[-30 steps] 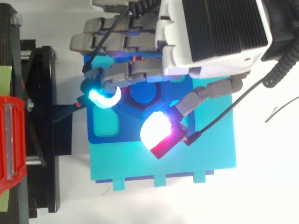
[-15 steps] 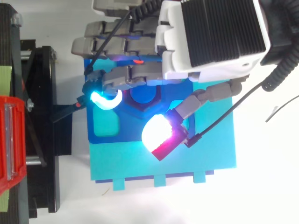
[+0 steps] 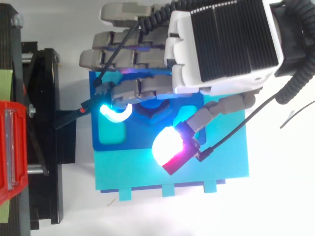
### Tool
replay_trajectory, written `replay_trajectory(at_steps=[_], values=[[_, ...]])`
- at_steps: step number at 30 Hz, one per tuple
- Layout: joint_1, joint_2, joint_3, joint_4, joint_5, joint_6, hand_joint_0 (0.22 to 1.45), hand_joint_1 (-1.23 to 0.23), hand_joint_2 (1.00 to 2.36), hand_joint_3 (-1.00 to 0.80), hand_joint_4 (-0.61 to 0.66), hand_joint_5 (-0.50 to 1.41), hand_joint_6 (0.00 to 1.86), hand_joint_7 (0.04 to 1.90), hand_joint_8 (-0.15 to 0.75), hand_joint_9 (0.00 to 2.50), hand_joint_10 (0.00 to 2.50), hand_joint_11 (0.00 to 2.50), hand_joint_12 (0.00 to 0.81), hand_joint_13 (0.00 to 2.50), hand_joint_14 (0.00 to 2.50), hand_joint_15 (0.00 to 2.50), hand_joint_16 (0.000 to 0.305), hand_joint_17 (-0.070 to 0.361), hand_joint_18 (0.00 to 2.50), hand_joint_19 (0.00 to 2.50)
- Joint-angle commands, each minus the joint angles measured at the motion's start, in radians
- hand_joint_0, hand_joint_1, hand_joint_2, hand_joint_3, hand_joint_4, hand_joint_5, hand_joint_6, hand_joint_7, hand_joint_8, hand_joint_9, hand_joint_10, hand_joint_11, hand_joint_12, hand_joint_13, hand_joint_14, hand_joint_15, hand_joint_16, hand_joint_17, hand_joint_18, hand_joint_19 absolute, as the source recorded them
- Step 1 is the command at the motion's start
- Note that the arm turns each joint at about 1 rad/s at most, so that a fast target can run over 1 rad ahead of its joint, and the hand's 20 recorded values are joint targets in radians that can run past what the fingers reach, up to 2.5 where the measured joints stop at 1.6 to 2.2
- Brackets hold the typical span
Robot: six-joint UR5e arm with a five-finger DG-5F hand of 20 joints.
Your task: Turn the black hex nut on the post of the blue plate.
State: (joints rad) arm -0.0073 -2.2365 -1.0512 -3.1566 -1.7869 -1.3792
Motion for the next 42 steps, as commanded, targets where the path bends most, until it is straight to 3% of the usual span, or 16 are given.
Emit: replay_trajectory(at_steps=[1, 9, 22, 42], values=[[0.01, 0.0, -0.001, -0.011, 0.006, -0.001, 0.46, -0.36, 1.0, -0.5, 0.13, -0.22, 0.5, 0.88, 0.219, 0.12, 0.0, 0.0, 0.357, 0.05, 0.0, 0.01, 0.059, 0.134, 0.0, 0.08], [0.026, 0.0, -0.015, -0.02, 0.023, -0.003, 0.46, -0.36, 1.0, -0.5, 0.13, -0.22, 0.5, 0.88, 0.22, 0.12, 0.0, 0.0, 0.357, 0.05, 0.0, 0.0, 0.06, 0.134, 0.0, 0.08], [0.027, 0.0, -0.02, -0.023, 0.023, -0.011, 0.46, -0.36, 1.0, -0.5, 0.13, -0.22, 0.5, 0.87, 0.219, 0.12, 0.0, 0.0, 0.357, 0.05, 0.0, 0.0, 0.06, 0.134, 0.0, 0.08], [0.007, 0.0, -0.02, -0.023, 0.006, -0.009, 0.46, -0.36, 1.0, -0.5, 0.13, -0.22, 0.5, 0.87, 0.22, 0.13, 0.0, 0.0, 0.357, 0.05, 0.0, 0.01, 0.059, 0.134, 0.0, 0.08]])
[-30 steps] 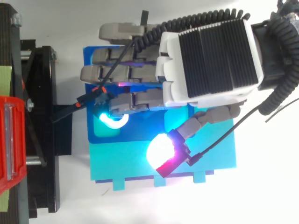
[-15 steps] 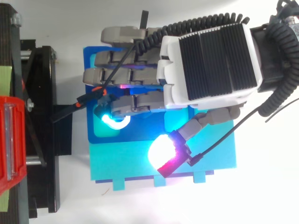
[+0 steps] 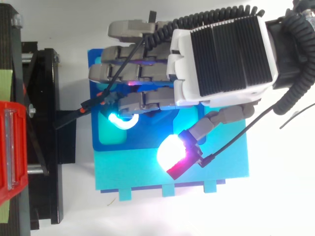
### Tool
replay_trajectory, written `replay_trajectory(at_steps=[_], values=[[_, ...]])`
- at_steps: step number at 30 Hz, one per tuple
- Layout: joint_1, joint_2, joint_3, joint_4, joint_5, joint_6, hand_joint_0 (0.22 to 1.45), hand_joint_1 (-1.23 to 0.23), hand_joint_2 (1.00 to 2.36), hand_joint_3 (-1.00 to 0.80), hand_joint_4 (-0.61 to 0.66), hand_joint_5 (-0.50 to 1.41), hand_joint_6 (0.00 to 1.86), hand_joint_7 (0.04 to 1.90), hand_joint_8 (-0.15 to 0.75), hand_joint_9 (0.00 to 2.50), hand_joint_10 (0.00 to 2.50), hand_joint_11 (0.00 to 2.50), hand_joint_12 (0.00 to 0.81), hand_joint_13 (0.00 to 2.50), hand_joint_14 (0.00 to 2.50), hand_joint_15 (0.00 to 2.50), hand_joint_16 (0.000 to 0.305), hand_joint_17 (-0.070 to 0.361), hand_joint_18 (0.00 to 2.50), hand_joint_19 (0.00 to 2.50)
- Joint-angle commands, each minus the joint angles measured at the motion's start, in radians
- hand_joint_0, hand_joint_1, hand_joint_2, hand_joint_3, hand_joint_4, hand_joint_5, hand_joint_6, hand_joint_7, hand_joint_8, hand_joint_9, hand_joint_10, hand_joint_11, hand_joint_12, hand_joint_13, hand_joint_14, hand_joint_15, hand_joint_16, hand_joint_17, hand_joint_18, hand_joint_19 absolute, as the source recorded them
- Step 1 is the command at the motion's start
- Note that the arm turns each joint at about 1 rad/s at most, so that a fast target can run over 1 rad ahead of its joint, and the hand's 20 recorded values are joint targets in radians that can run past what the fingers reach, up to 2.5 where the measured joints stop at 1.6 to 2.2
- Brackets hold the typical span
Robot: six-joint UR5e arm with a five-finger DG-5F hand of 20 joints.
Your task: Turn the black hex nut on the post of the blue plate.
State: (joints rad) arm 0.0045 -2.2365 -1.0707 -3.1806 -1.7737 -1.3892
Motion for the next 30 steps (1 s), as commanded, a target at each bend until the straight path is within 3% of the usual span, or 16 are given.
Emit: replay_trajectory(at_steps=[1, 11, 30], values=[[-0.006, 0.0, 0.0, 0.001, -0.01, 0.001, 0.46, -0.36, 1.0, -0.5, 0.13, -0.22, 0.5, 0.87, 0.22, 0.13, 0.0, 0.0, 0.357, 0.05, 0.0, 0.0, 0.059, 0.134, 0.0, 0.09], [-0.024, 0.0, 0.0, 0.002, -0.044, -0.017, 0.46, -0.36, 1.0, -0.5, 0.13, -0.22, 0.5, 0.87, 0.221, 0.13, 0.0, 0.0, 0.357, 0.05, 0.0, 0.01, 0.059, 0.134, 0.0, 0.08], [-0.038, 0.0, 0.0, 0.005, -0.056, -0.019, 0.46, -0.36, 1.0, -0.5, 0.13, -0.22, 0.5, 0.87, 0.221, 0.13, 0.0, 0.0, 0.357, 0.05, 0.0, 0.01, 0.059, 0.133, 0.0, 0.08]])
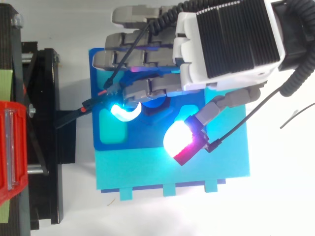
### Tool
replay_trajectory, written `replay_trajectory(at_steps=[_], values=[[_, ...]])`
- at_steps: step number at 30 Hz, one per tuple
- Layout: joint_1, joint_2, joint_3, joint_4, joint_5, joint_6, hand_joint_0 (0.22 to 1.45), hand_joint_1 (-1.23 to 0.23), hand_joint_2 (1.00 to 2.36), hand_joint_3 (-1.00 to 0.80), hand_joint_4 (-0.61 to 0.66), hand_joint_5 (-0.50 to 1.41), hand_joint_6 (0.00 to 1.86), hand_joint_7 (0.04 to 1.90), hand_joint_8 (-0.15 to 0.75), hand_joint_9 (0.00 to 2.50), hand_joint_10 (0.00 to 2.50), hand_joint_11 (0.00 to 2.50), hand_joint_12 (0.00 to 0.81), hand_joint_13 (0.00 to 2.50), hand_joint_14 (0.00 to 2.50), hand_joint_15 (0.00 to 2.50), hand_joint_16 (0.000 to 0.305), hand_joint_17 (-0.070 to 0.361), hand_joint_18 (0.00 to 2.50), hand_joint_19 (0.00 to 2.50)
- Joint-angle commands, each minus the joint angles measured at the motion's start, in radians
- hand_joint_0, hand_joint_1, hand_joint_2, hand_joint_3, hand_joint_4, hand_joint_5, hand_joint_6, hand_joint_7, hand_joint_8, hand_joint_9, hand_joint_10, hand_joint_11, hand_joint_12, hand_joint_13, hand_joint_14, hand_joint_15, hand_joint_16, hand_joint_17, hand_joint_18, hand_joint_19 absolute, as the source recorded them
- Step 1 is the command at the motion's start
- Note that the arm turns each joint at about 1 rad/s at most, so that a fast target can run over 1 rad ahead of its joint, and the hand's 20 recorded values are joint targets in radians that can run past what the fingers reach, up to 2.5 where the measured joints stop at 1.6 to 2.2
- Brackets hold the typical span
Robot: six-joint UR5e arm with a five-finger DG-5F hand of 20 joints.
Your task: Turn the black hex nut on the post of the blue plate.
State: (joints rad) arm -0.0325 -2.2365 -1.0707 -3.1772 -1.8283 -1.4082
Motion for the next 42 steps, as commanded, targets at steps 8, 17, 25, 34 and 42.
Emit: replay_trajectory(at_steps=[8, 17, 25, 34, 42], values=[[-0.009, 0.0, 0.0, 0.006, -0.006, 0.002, 0.46, -0.36, 1.0, -0.5, 0.13, -0.22, 0.5, 0.88, 0.222, 0.13, 0.0, 0.0, 0.358, 0.06, 0.0, 0.01, 0.059, 0.134, 0.0, 0.09], [-0.03, 0.0, 0.0, 0.011, -0.031, 0.0, 0.46, -0.36, 1.0, -0.5, 0.15, -0.22, 0.5, 0.89, 0.224, 0.15, 0.0, 0.0, 0.358, 0.07, 0.0, 0.01, 0.059, 0.133, 0.0, 0.08], [-0.043, 0.0, 0.0, 0.011, -0.045, 0.0, 0.46, -0.36, 1.0, -0.5, 0.15, -0.22, 0.5, 0.89, 0.227, 0.15, 0.0, 0.0, 0.358, 0.07, 0.0, 0.01, 0.059, 0.133, 0.0, 0.09], [-0.061, 0.0, 0.0, 0.011, -0.065, -0.012, 0.46, -0.36, 1.0, -0.5, 0.15, -0.22, 0.5, 0.89, 0.228, 0.15, 0.0, 0.0, 0.358, 0.07, 0.0, 0.01, 0.059, 0.133, 0.0, 0.09], [-0.069, 0.0, 0.0, 0.016, -0.074, -0.012, 0.46, -0.36, 1.0, -0.5, 0.15, -0.22, 0.5, 0.89, 0.227, 0.15, 0.0, 0.0, 0.359, 0.08, 0.0, 0.01, 0.059, 0.132, 0.0, 0.09]])
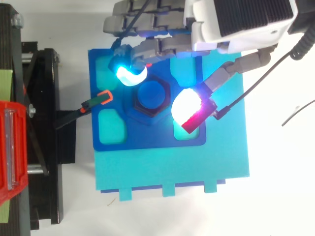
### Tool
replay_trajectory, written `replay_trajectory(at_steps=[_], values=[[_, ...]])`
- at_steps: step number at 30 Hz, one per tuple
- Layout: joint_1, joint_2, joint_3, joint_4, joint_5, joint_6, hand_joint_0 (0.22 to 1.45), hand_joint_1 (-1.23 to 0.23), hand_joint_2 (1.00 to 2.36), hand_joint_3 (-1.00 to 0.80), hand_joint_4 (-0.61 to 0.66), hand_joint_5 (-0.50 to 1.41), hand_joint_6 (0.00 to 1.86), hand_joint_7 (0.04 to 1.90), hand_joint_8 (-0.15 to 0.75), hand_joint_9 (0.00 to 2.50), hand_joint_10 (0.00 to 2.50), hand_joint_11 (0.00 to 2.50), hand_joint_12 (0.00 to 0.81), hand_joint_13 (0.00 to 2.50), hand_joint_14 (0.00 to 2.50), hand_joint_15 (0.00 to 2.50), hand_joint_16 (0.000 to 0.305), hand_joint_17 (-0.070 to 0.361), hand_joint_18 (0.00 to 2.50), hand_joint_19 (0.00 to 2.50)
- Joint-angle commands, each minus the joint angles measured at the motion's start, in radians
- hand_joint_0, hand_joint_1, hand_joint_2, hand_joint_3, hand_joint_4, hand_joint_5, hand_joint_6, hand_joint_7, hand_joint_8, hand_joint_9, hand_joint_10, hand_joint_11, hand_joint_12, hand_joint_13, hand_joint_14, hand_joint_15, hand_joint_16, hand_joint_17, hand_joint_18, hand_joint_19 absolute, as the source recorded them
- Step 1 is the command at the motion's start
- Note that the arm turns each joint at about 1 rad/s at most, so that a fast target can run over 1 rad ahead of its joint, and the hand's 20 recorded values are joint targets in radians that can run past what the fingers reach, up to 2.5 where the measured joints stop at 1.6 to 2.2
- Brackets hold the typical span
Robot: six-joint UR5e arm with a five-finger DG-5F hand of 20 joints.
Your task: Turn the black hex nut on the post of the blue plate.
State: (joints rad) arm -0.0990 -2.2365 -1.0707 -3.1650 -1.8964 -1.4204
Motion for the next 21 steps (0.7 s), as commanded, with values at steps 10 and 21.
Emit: replay_trajectory(at_steps=[10, 21], values=[[0.007, 0.0, 0.018, 0.025, -0.003, 0.005, 0.46, -0.36, 1.0, -0.5, 0.15, -0.22, 0.5, 0.89, 0.227, 0.16, 0.0, 0.0, 0.359, 0.08, 0.0, 0.01, 0.059, 0.133, 0.0, 0.09], [0.033, 0.0, 0.054, 0.03, 0.05, 0.012, 0.46, -0.36, 1.0, -0.5, 0.15, -0.22, 0.5, 0.89, 0.228, 0.16, 0.0, 0.0, 0.358, 0.08, 0.0, 0.01, 0.059, 0.133, 0.0, 0.09]])
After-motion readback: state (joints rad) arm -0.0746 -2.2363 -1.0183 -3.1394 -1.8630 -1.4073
